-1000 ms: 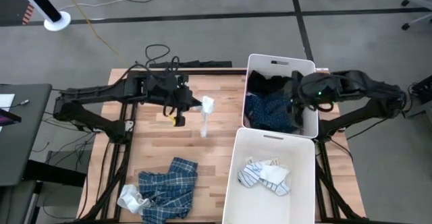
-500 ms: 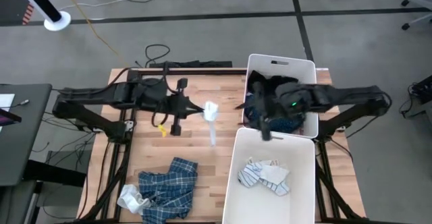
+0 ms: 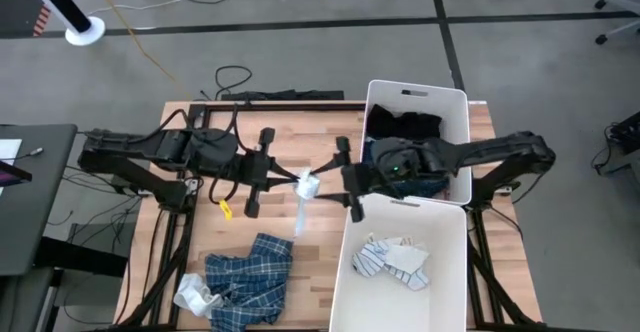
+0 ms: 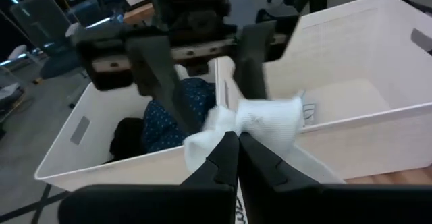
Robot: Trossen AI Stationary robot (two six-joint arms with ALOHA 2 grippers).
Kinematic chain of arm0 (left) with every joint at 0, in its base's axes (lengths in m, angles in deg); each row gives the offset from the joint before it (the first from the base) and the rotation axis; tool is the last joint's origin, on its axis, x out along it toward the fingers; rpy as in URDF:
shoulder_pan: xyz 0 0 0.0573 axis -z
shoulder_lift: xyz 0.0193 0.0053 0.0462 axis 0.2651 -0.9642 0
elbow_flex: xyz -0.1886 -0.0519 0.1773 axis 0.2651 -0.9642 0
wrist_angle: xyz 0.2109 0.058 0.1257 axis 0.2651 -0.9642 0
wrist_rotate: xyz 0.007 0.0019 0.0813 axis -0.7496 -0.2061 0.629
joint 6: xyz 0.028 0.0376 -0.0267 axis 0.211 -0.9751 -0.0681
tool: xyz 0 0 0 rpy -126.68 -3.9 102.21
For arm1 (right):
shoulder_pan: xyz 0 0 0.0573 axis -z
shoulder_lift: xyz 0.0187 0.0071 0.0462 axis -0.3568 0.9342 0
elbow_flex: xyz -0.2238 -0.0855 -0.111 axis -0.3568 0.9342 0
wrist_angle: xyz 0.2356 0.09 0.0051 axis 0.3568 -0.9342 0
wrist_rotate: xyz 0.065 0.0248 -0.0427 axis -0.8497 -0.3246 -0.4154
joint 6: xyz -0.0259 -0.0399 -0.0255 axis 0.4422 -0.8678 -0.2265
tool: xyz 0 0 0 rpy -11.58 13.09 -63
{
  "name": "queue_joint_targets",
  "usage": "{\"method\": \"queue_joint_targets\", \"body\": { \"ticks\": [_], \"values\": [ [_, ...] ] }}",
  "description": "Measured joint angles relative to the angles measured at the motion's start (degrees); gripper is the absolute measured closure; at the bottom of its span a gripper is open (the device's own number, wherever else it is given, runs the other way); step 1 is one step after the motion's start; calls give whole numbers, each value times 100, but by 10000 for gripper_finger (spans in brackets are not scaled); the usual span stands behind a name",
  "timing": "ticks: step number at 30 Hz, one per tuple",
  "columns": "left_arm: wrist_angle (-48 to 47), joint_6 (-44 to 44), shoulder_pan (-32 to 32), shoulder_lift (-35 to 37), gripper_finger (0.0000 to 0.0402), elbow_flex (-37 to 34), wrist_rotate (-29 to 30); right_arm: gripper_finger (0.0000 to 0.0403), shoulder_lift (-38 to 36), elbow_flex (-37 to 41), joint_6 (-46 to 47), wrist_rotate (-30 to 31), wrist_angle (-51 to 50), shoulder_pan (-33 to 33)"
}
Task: Sort clothes
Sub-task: Put the top white sock into the bottom laundry bin
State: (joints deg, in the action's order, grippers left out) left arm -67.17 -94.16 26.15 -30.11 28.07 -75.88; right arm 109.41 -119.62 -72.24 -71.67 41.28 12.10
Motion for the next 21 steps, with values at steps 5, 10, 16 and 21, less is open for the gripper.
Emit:
{"method": "queue_joint_targets", "body": {
  "ticks": [5,10,16,21],
  "values": [
    [-46,30,38,-2,401,0,70,155,265,-7,-63,-453,189,-106],
    [-44,55,108,-2,401,0,95,222,487,-109,-45,-219,192,-207],
    [-67,221,220,-2,401,-33,94,375,445,-135,-230,-176,355,-209],
    [-135,336,318,-2,401,-35,95,392,431,-135,-252,-176,286,-224]
  ]
}}
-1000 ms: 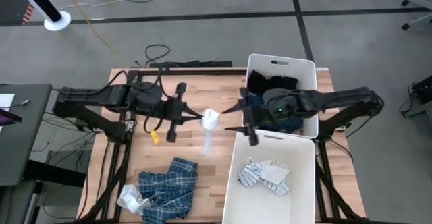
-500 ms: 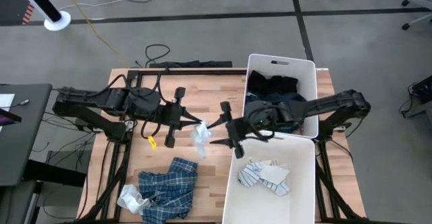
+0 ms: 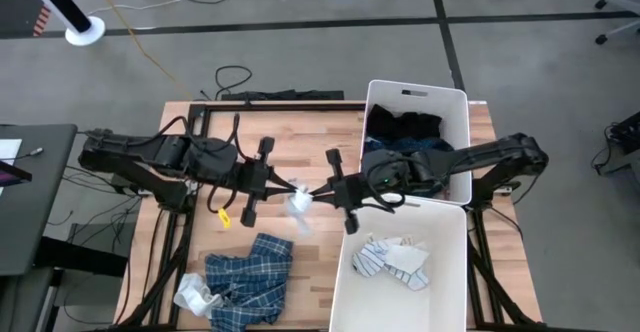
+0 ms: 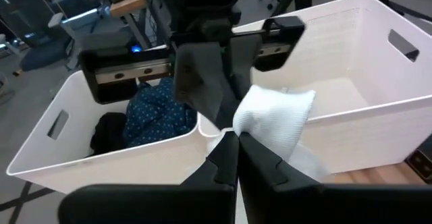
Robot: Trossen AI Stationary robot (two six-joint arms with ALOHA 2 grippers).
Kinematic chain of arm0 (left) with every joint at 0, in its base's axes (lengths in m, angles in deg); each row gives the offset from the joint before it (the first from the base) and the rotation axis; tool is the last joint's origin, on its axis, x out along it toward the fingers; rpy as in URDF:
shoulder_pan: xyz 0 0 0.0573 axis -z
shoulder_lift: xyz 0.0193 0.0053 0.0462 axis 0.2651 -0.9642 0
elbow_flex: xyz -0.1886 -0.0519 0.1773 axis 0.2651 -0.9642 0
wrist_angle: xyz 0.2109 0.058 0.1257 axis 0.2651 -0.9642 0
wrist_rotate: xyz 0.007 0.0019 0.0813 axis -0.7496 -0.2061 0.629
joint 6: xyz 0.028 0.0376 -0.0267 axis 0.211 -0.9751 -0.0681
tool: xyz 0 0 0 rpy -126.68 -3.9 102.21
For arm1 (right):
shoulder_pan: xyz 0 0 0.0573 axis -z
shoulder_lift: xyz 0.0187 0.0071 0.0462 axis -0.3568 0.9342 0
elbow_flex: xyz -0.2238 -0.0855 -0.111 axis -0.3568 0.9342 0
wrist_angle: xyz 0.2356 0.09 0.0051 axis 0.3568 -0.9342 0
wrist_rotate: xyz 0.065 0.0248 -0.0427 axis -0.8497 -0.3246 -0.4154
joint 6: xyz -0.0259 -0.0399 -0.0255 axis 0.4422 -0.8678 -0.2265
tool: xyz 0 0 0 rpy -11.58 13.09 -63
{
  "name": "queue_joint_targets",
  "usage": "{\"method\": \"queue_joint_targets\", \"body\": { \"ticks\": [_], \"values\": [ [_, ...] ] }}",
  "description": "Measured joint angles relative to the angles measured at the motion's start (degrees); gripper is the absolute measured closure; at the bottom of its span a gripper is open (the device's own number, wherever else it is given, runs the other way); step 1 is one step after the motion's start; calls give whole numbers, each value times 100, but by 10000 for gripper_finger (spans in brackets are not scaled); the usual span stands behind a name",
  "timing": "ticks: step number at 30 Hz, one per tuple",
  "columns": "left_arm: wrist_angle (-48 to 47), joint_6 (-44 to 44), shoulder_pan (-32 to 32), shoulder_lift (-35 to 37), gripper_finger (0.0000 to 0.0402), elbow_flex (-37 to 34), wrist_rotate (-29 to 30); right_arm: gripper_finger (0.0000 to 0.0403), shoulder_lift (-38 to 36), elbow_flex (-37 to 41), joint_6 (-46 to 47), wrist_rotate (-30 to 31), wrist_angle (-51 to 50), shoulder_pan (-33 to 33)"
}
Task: Sort clothes
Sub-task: Put the top white sock into the bottom laundry bin
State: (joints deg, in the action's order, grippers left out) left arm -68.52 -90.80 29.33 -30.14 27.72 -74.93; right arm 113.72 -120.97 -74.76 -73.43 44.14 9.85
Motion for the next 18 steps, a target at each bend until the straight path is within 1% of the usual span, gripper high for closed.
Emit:
{"method": "queue_joint_targets", "body": {
  "ticks": [4,7,10,13,18],
  "values": [
    [-45,70,101,0,399,-4,3,399,-94,0,-79,15,-286,-100],
    [-42,21,223,0,380,-4,64,401,-277,0,-136,13,-443,-278],
    [-38,-51,394,0,340,-4,355,401,-578,0,-285,13,-614,-537],
    [-80,-50,553,0,291,-4,641,402,-955,0,-479,13,-856,-876],
    [-413,161,767,55,216,-8,951,402,-1585,0,-579,11,-1475,-1579]
  ]
}}
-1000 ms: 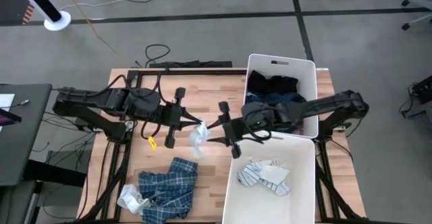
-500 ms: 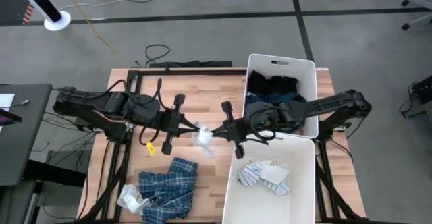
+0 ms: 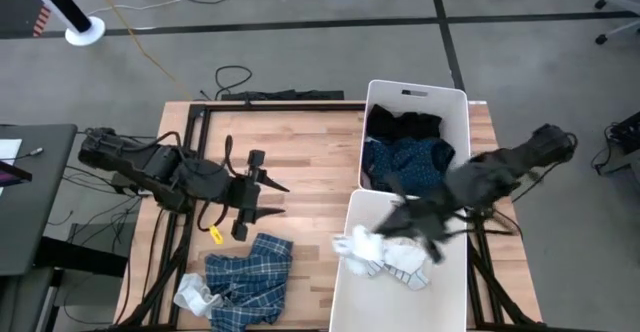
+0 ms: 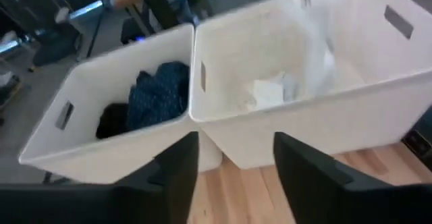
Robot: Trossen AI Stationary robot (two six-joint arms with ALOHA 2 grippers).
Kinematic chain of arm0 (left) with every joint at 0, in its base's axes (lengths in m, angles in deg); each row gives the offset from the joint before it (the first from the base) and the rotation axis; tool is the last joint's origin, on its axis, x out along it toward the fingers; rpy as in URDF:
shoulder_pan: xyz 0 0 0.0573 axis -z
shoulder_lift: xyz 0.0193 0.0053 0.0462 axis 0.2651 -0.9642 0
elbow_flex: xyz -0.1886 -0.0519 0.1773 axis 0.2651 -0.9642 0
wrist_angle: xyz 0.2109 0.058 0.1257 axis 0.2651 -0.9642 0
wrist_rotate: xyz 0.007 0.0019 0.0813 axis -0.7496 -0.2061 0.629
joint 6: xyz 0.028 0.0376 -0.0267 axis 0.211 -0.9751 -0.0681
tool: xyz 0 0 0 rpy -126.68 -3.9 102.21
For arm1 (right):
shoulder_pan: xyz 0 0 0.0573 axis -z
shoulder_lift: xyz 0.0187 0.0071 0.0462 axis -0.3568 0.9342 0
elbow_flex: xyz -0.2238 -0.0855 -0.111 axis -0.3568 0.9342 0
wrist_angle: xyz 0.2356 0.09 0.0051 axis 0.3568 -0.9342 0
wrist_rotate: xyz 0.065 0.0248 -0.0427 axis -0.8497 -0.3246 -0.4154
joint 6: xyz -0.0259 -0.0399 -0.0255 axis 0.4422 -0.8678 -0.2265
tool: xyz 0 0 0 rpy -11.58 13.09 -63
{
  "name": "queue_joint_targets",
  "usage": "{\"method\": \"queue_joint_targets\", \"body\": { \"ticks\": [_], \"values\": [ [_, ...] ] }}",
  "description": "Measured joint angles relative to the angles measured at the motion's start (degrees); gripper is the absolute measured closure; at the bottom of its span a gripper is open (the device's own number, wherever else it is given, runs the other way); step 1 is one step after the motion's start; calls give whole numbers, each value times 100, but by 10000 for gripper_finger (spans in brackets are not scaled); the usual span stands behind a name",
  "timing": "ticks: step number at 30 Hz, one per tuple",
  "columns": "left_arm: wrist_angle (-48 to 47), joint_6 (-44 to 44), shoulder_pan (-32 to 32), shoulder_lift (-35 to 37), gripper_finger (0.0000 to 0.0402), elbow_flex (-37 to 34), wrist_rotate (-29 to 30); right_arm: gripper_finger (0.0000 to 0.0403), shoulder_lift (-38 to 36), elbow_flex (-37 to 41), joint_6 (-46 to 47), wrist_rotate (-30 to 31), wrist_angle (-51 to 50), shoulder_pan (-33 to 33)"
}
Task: Sort clothes
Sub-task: Put the top white sock into the bottom laundry bin
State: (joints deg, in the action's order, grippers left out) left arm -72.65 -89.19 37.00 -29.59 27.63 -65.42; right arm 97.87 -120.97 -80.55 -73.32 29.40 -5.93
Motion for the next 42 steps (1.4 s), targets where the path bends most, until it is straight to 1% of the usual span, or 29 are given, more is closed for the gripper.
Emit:
{"method": "queue_joint_targets", "body": {
  "ticks": [3,6,9,13,18,21,27,30,33,37,42],
  "values": [
    [-432,327,125,21,190,0,8,402,-337,0,68,-3,-372,-451],
    [-929,740,231,39,179,0,-58,403,-601,0,372,-13,-667,-826],
    [-1326,1268,341,23,177,0,-475,403,-747,0,744,-11,-960,-1091],
    [-1447,1717,578,-110,177,0,-848,403,-708,46,1278,-11,-1302,-1238],
    [-1412,1994,921,-470,175,0,-933,403,-408,140,1957,-14,-1809,-1245],
    [-1442,2245,1026,-744,166,0,-951,403,-117,140,2277,-47,-1945,-1242],
    [-1596,2954,1248,-1394,123,0,-1407,403,425,142,2893,-259,-2109,-1241],
    [-1592,3230,1385,-1734,101,0,-1695,403,670,142,3296,-302,-2250,-1243],
    [-1586,3452,1559,-2054,86,0,-1863,403,900,142,3787,-384,-2494,-1243],
    [-1559,3693,1807,-2388,79,0,-1923,403,1216,142,4313,-561,-2748,-1243],
    [-1524,4107,2058,-2711,77,0,-1918,403,1551,142,4674,-815,-2759,-1245]
  ]
}}
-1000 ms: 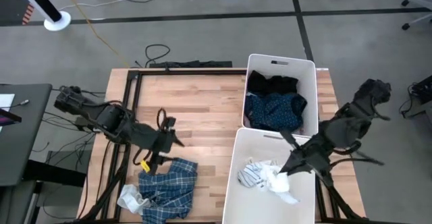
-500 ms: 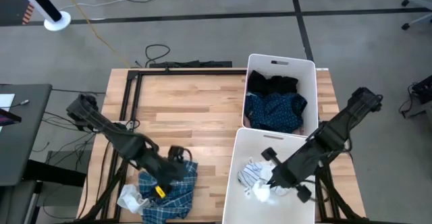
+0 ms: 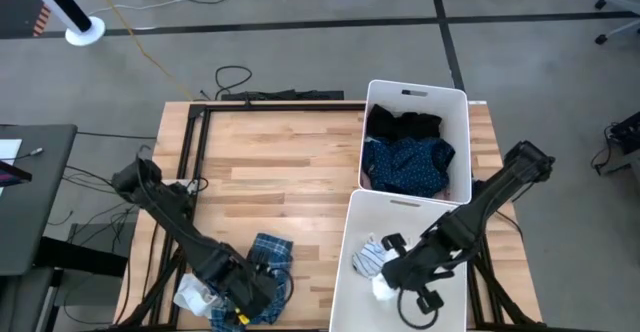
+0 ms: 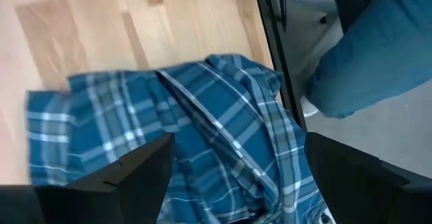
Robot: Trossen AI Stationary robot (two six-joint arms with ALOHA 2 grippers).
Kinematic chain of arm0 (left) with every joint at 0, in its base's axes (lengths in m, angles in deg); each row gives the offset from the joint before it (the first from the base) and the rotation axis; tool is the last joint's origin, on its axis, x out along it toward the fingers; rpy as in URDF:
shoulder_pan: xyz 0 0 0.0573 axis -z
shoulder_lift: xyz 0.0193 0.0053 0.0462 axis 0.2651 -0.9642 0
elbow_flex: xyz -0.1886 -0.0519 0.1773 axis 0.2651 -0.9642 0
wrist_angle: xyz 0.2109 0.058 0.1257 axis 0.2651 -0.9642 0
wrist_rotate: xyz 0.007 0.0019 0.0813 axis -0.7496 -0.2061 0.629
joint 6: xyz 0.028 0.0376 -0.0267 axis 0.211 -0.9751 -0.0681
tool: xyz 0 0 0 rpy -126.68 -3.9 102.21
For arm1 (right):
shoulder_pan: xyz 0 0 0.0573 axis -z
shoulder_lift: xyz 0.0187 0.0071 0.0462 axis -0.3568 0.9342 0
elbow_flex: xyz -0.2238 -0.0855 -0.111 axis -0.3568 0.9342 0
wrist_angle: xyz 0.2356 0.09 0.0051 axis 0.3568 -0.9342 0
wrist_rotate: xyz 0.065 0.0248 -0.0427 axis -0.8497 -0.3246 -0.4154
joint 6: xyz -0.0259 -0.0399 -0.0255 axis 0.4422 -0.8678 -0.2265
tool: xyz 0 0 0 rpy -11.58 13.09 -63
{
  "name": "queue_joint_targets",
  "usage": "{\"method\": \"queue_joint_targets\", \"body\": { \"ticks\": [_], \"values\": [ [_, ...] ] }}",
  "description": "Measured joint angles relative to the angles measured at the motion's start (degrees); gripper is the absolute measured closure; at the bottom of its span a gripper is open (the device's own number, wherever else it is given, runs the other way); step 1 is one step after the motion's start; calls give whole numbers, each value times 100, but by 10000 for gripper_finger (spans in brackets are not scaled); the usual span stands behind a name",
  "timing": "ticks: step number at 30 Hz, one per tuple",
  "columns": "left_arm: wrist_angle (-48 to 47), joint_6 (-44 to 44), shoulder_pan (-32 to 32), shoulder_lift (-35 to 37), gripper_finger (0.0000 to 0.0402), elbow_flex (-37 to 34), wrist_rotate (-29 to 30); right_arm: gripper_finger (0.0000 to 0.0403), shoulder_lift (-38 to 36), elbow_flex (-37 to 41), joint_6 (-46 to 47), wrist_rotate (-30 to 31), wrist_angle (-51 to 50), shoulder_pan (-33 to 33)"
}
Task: Sort clothes
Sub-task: Put the top white sock into the bottom laundry bin, then put the blue striped polo into the top laundry bin
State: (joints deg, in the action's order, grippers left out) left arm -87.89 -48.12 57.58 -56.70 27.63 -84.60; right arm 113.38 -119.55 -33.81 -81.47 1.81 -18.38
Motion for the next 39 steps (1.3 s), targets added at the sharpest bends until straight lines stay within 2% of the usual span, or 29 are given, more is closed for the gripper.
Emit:
{"method": "queue_joint_targets", "body": {
  "ticks": [9,20,23,25,28,31,35,36,39],
  "values": [
    [147,404,361,-712,56,0,63,403,412,-2,470,-116,-331,-8],
    [-105,1089,419,-1732,54,26,1187,380,462,-7,771,-166,-376,-114],
    [-205,1192,419,-1930,66,31,1341,377,459,-6,887,-166,-382,-162],
    [-214,1161,419,-2002,89,33,1389,377,459,-7,988,-167,-424,-166],
    [-193,1119,413,-2002,149,26,1513,371,459,-7,1092,-164,-575,-208],
    [-190,1028,386,-1975,233,26,1691,349,459,-6,1140,-164,-702,-221],
    [-167,723,367,-1973,354,32,1812,300,438,-8,1214,-164,-791,-221],
    [-160,684,354,-1973,368,33,1819,286,438,-26,1214,-164,-842,-221],
    [-162,655,318,-1977,368,31,1897,239,438,-93,1216,-164,-974,-221]
  ]
}}
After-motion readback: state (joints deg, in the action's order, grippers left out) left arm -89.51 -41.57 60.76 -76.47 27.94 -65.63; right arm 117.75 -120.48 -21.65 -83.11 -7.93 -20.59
